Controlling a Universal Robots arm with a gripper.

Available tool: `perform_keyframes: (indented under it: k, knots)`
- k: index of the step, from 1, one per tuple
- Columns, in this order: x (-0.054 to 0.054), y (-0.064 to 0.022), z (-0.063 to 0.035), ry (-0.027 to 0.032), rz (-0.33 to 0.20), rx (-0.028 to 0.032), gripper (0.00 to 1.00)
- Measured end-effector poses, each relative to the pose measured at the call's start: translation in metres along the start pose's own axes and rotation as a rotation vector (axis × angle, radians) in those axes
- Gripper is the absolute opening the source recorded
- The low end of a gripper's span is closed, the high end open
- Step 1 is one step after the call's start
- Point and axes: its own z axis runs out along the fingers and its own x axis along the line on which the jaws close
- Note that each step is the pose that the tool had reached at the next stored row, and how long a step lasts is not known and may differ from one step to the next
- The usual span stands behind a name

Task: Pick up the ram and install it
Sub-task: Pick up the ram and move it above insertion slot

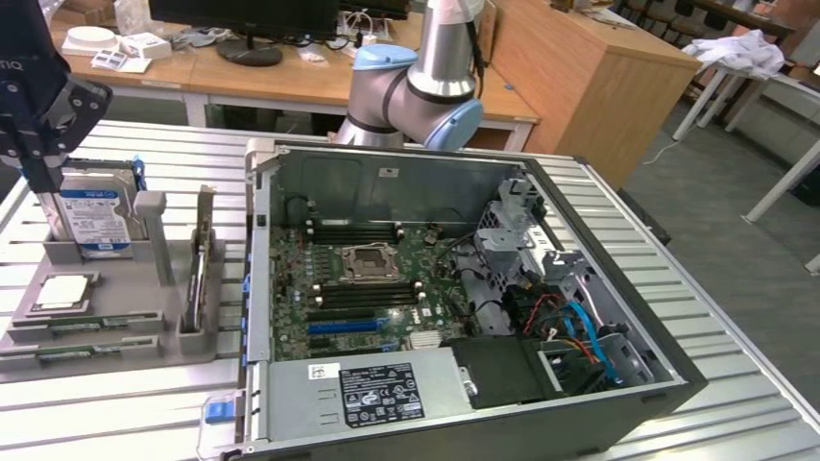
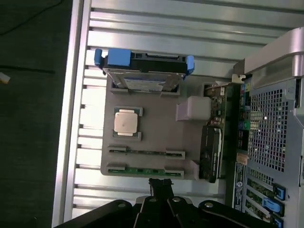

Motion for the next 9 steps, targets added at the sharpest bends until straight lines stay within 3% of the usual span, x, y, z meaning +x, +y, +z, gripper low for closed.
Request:
perform_keyframes:
  k: [9]
  knots:
    - [0.0000,0.0000,0.0005,0.0070,-0.155,-0.0034,0.11]
